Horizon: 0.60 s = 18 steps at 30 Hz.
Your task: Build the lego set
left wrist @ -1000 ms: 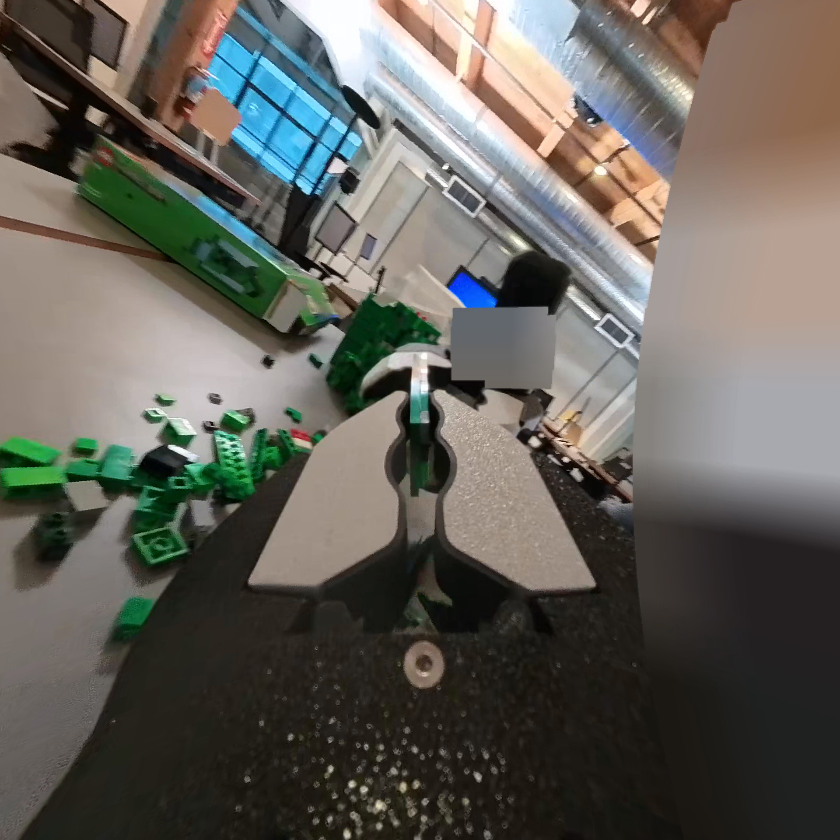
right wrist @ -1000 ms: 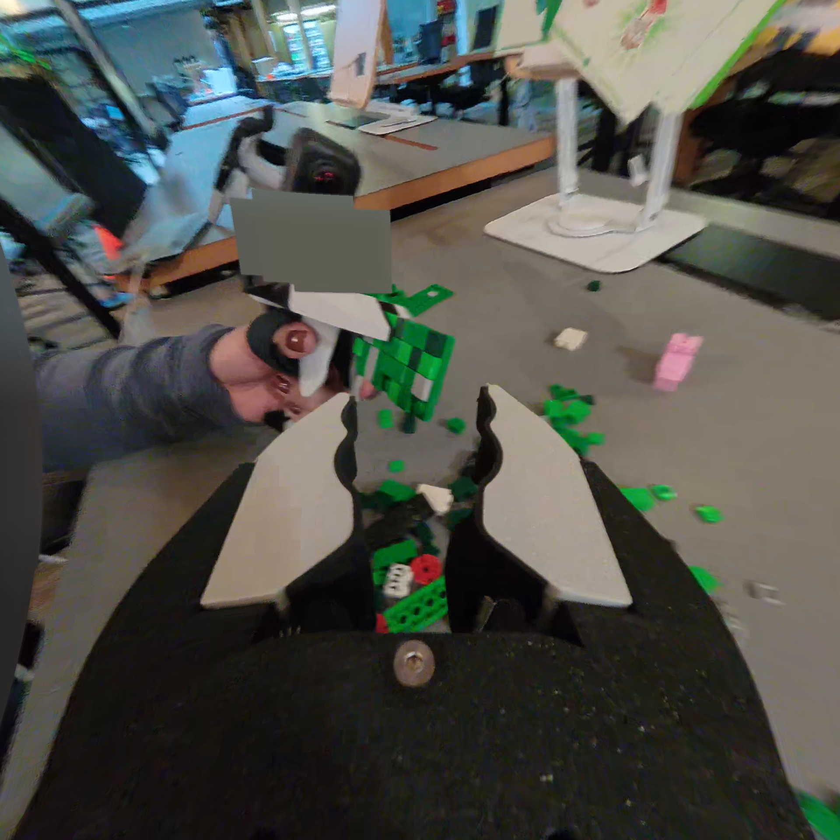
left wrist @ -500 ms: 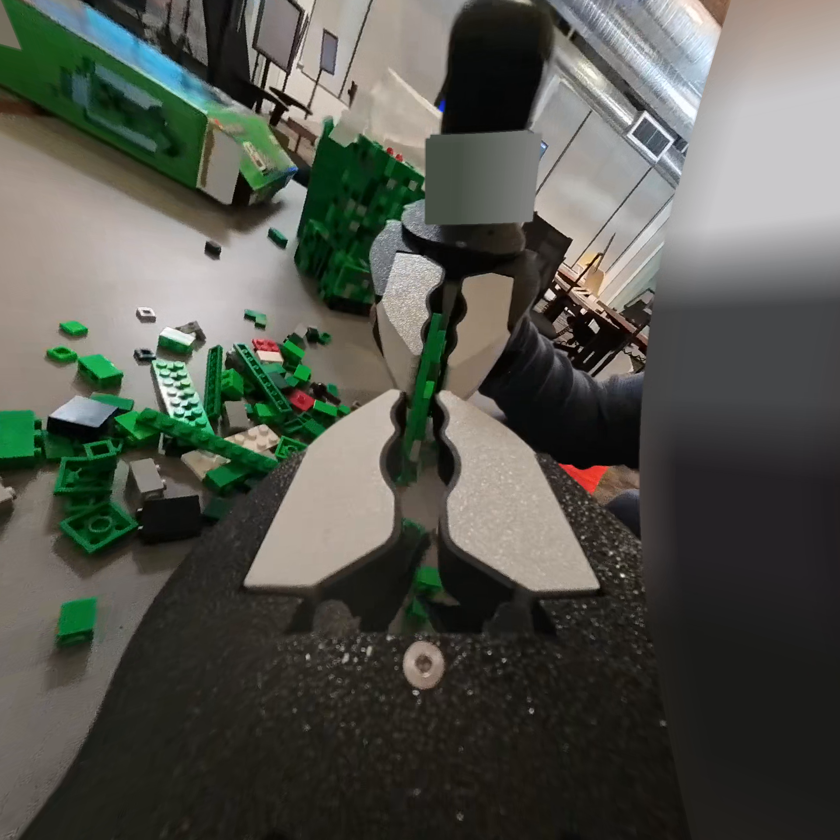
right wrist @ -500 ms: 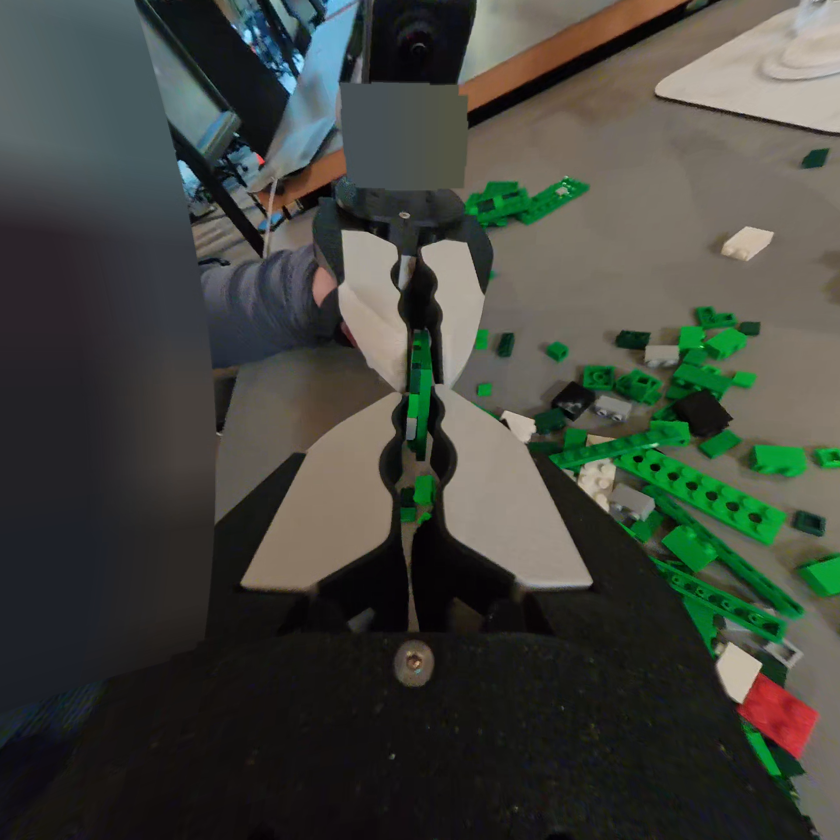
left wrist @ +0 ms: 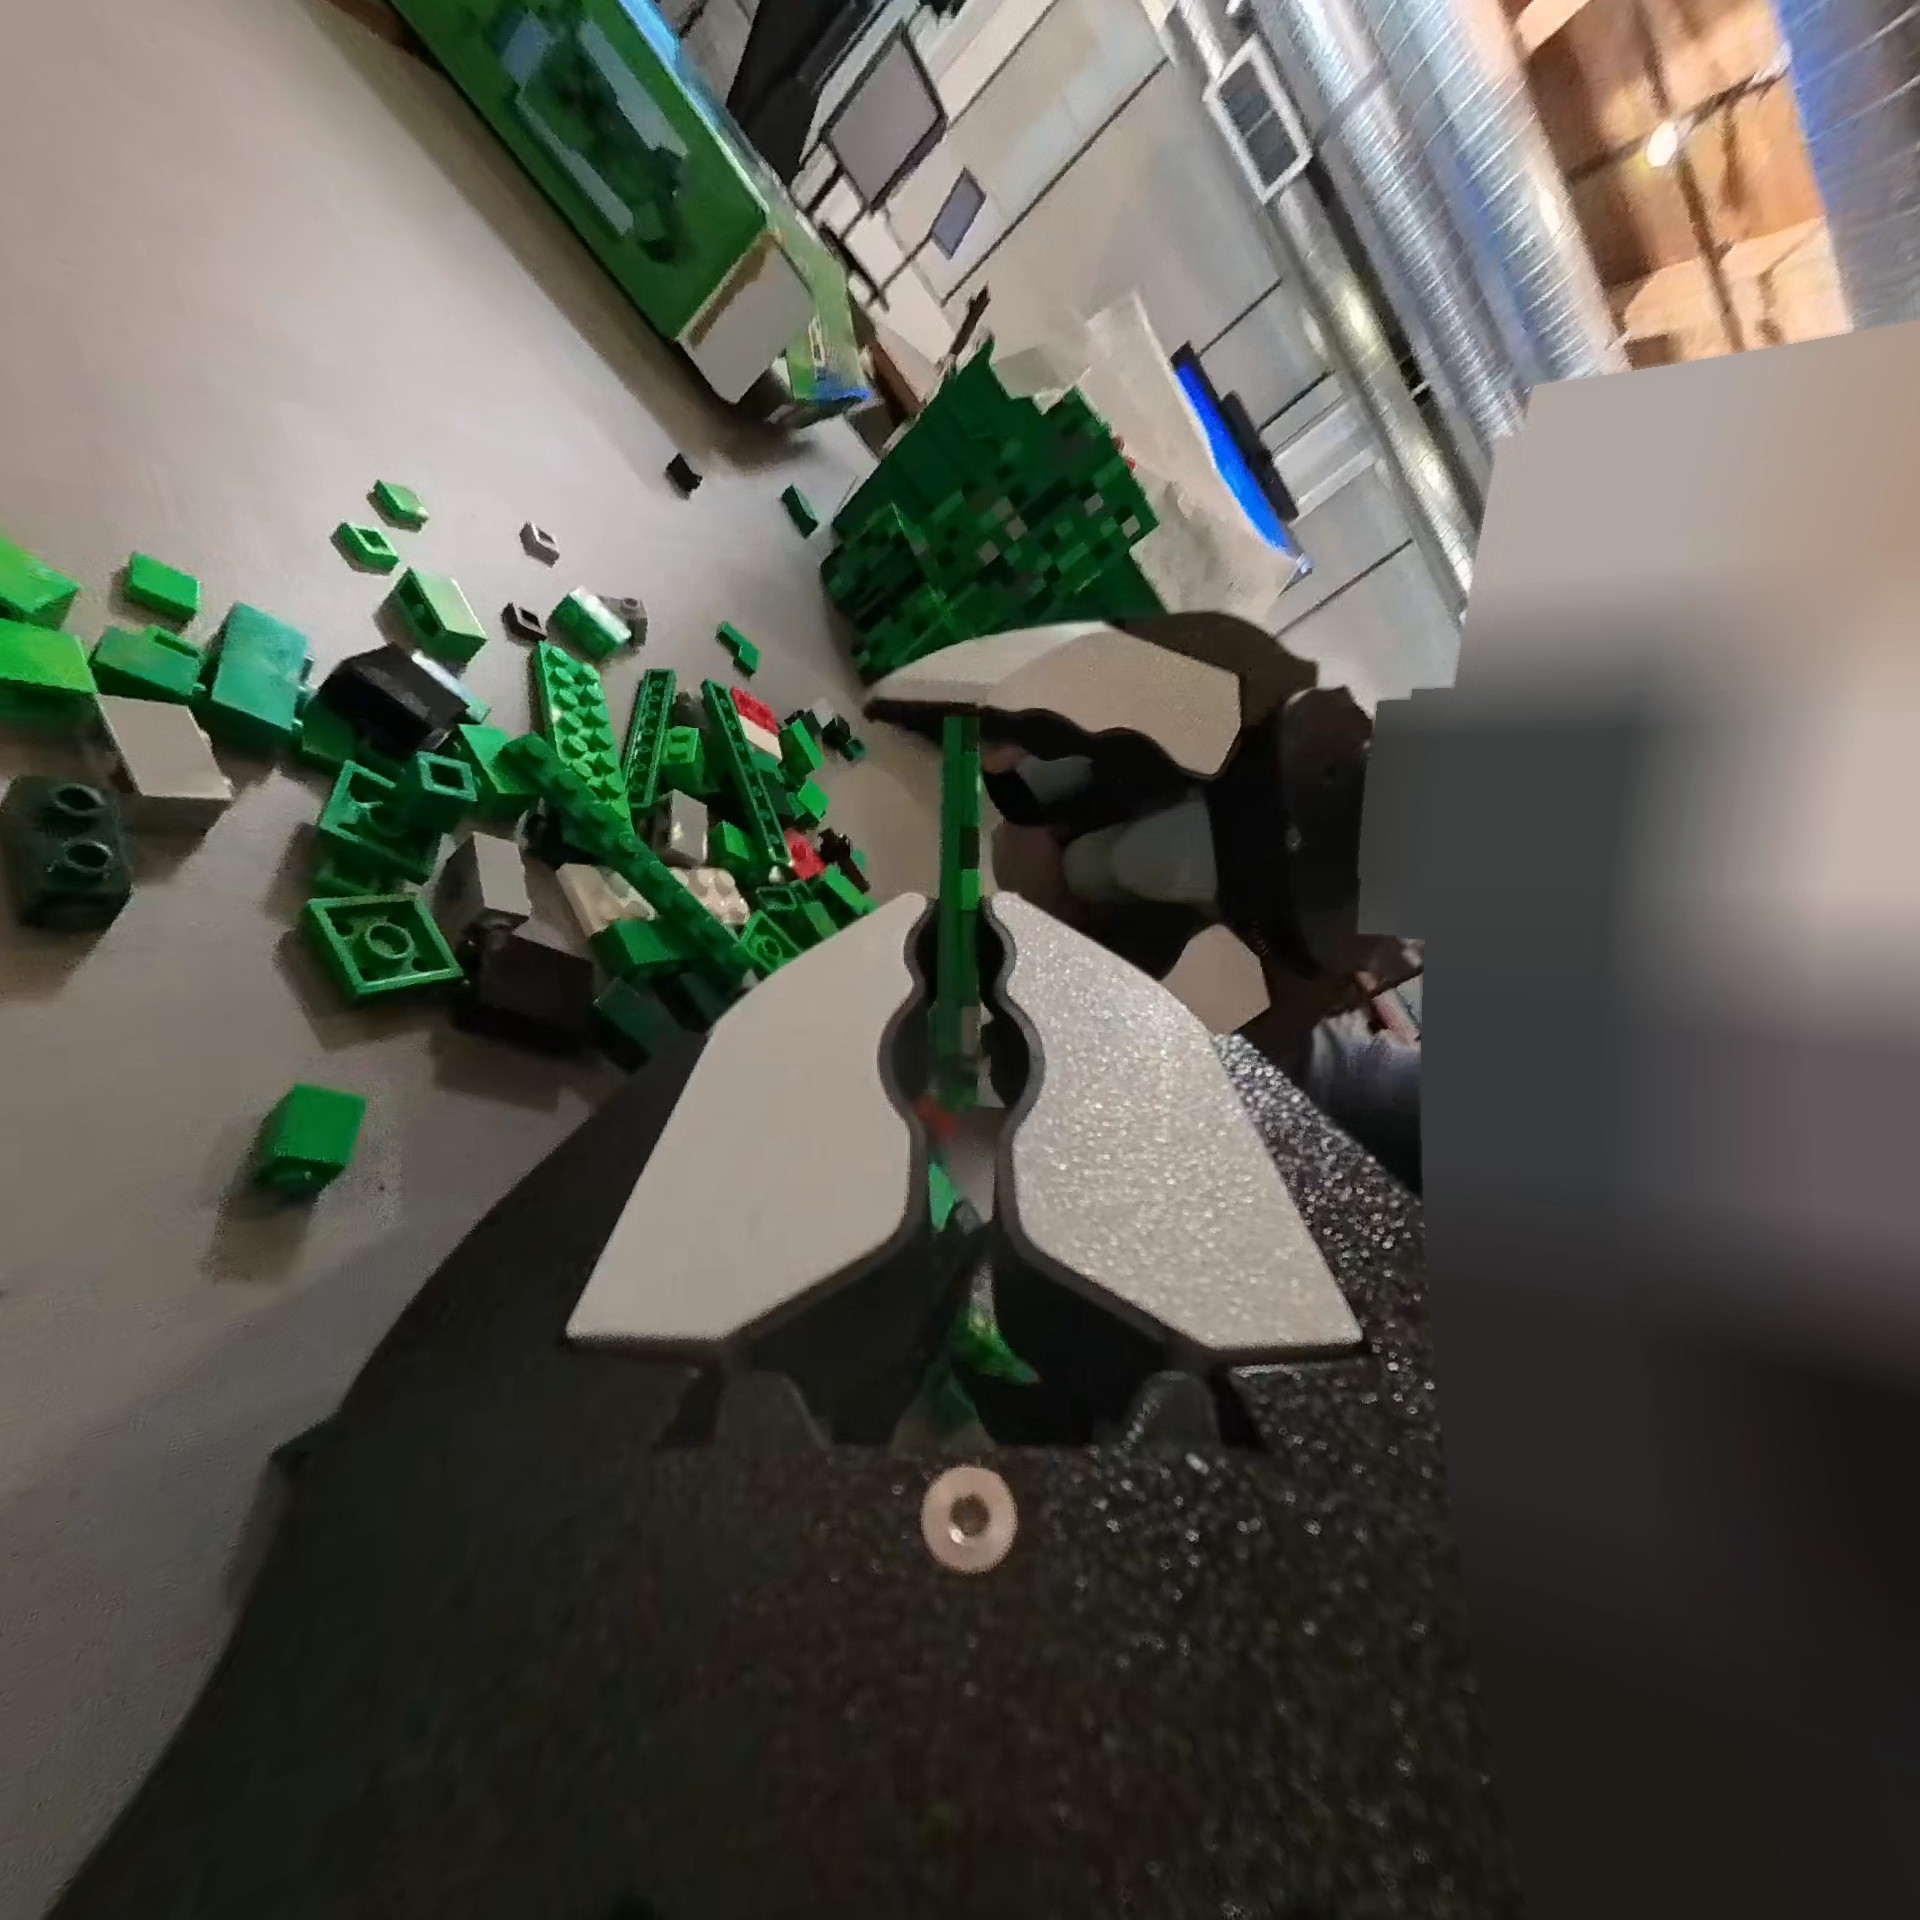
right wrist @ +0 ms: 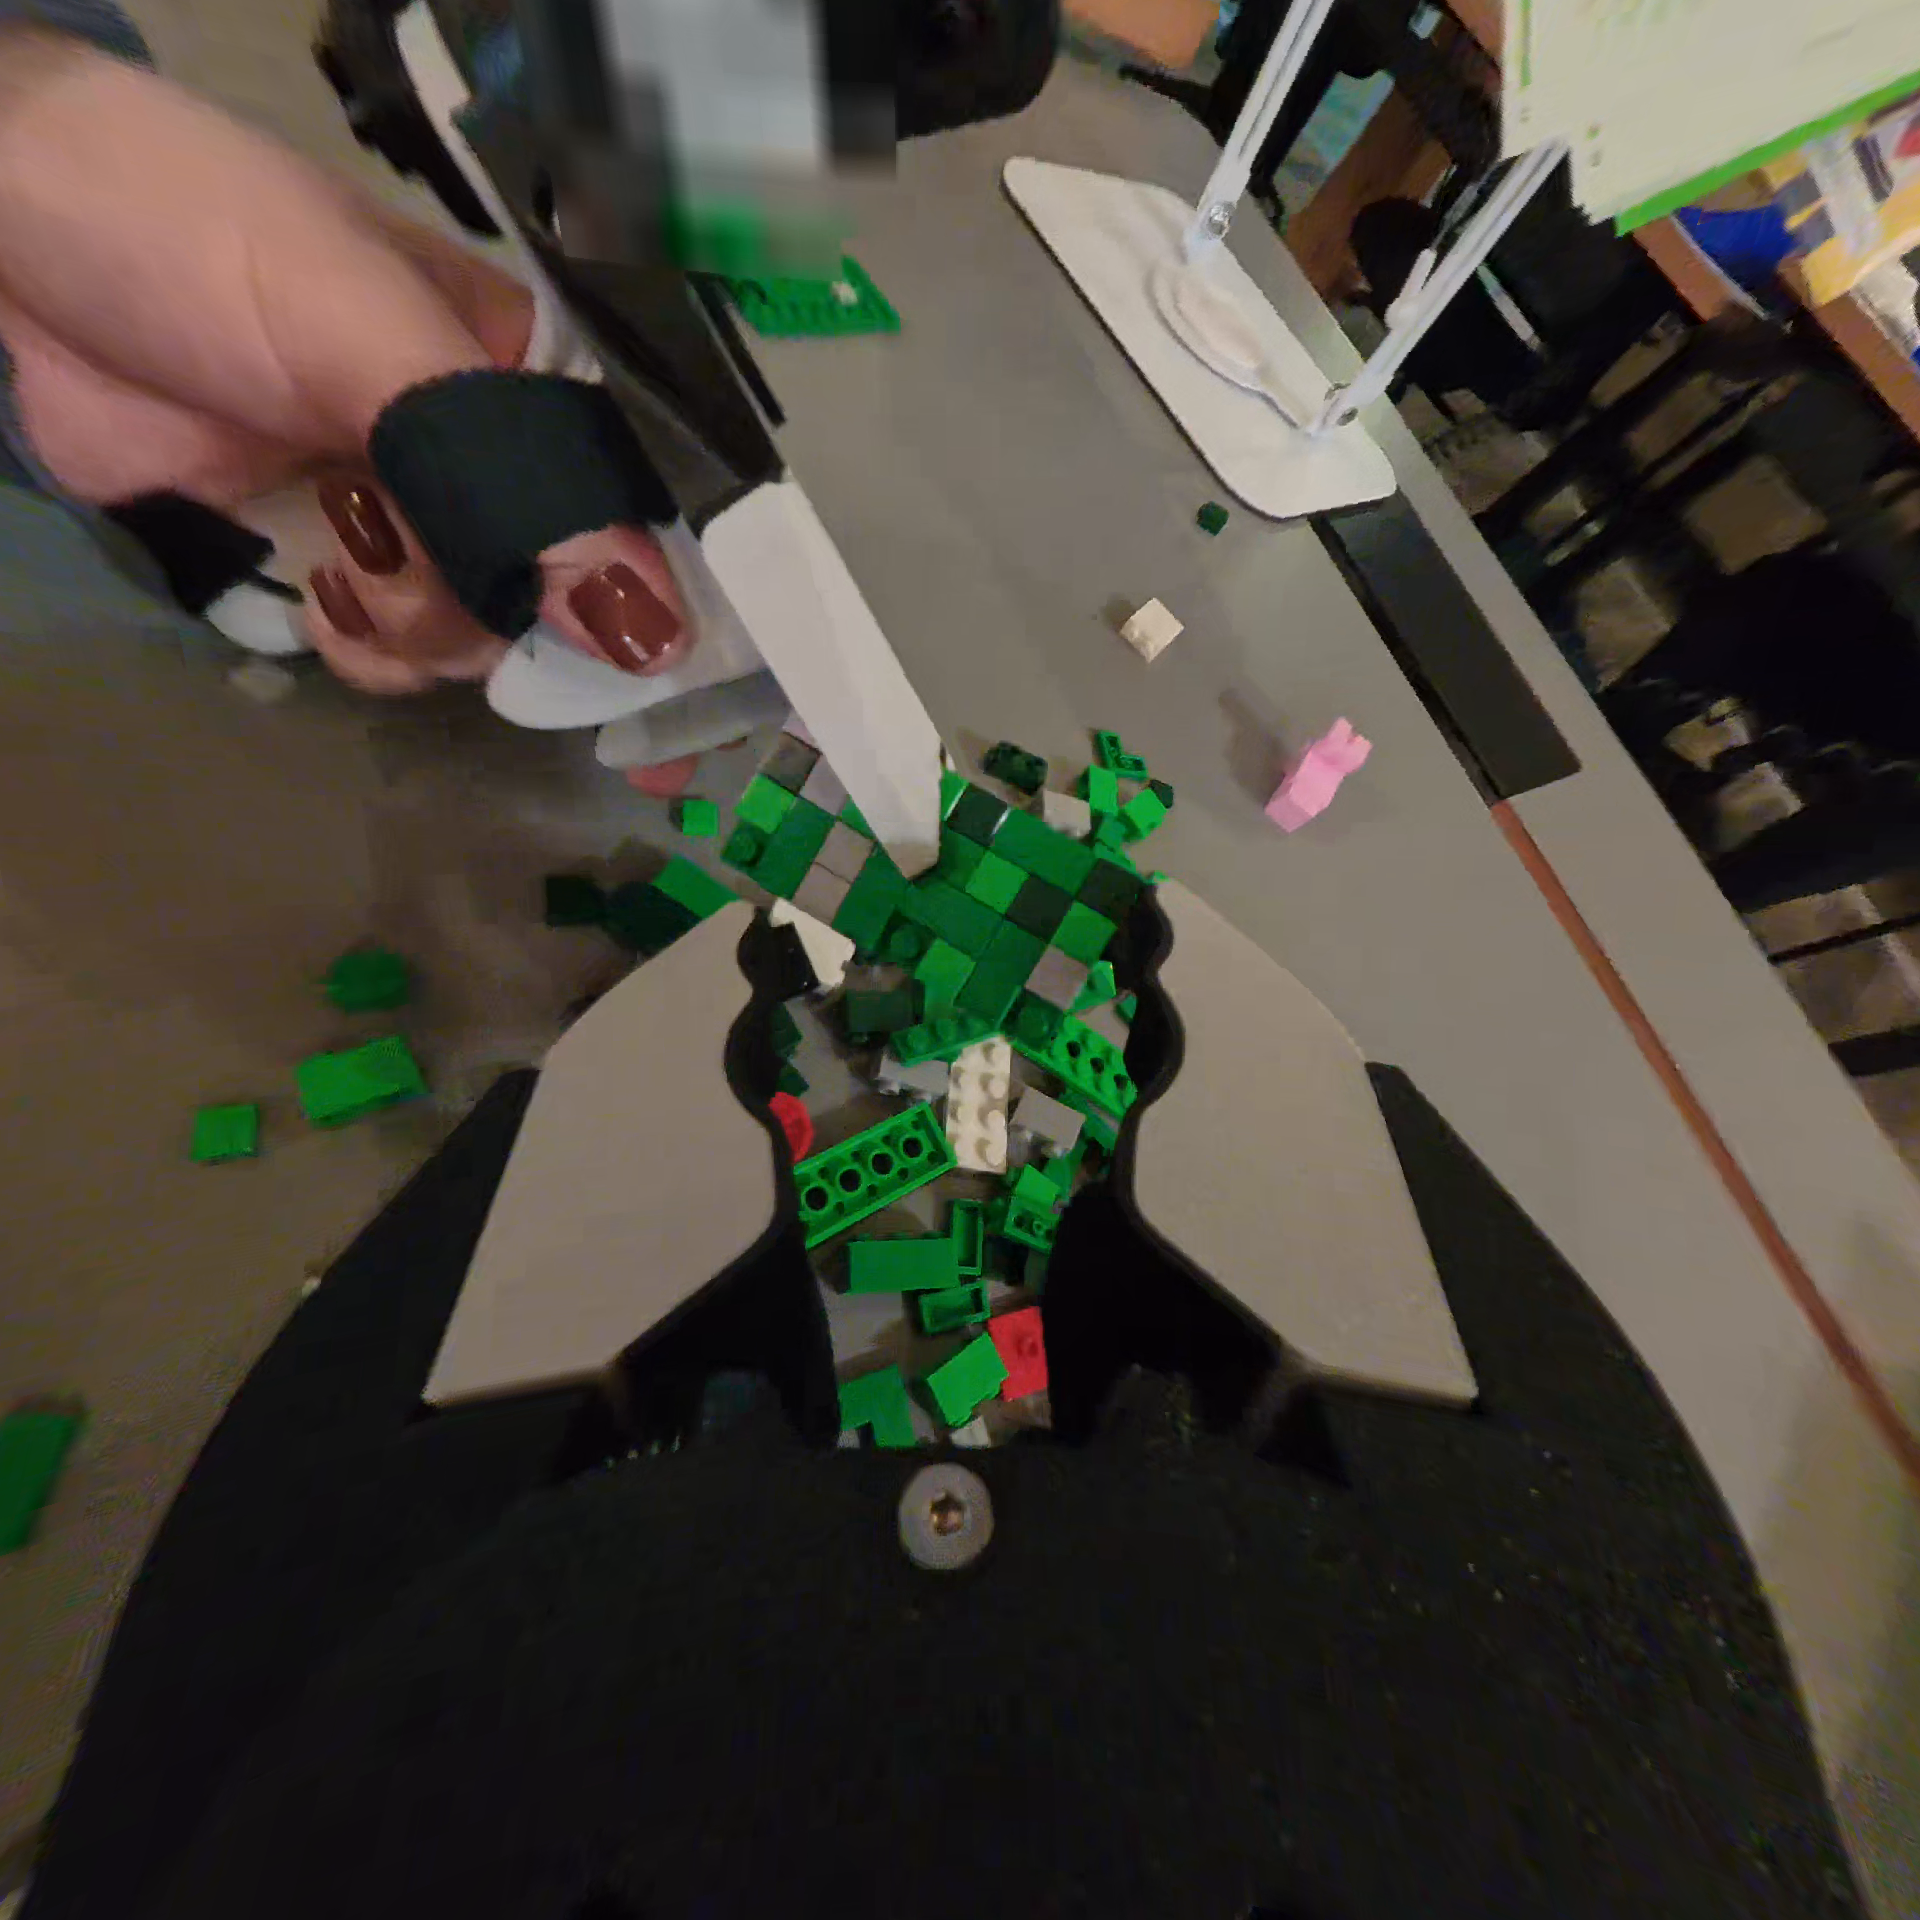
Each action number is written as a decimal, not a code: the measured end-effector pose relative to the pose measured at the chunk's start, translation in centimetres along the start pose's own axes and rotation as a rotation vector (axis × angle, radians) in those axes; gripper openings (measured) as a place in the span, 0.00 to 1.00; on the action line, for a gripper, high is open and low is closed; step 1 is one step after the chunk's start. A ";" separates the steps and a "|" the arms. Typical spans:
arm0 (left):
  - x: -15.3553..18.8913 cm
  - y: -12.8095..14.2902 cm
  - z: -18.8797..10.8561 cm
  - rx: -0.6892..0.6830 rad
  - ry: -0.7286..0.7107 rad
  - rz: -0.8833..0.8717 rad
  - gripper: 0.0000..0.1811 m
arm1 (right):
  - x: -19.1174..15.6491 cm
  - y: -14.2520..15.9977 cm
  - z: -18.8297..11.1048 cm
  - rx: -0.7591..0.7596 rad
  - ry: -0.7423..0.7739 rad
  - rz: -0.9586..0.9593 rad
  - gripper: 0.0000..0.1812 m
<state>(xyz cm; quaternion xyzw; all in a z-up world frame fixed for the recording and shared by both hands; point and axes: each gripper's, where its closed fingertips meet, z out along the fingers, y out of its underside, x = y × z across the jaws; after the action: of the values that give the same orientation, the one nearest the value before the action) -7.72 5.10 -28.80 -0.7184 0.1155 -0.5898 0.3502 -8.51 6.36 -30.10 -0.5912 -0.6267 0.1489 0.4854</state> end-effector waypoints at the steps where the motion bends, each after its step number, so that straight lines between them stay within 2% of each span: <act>1: -0.2 0.3 0.1 -0.024 -0.020 0.020 0.03 | -0.1 0.2 0.2 -0.014 0.002 -0.026 0.38; 5: -1.1 1.0 -0.4 -0.126 -0.135 0.117 0.03 | 0.2 1.0 -0.2 -0.049 0.049 -0.203 0.41; 11: 0.0 1.7 -0.9 -0.203 -0.057 0.065 0.03 | -0.3 0.7 0.1 -0.127 0.192 -0.614 0.35; 14: 0.4 2.1 -0.7 -0.236 -0.056 0.100 0.03 | -0.3 1.1 0.5 -0.167 0.203 -0.662 0.35; 16: 0.5 2.4 -0.5 -0.254 -0.068 0.120 0.03 | -0.3 0.8 0.4 -0.151 0.212 -0.669 0.24; 18: 0.6 2.0 -0.5 -0.222 -0.049 0.092 0.03 | 0.2 0.6 0.3 -0.153 0.247 -0.690 0.21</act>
<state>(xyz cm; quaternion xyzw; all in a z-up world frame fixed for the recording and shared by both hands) -7.49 3.12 -29.65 -0.7608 0.2043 -0.5391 0.2980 -8.38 6.77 -30.60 -0.3934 -0.7352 -0.1431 0.5332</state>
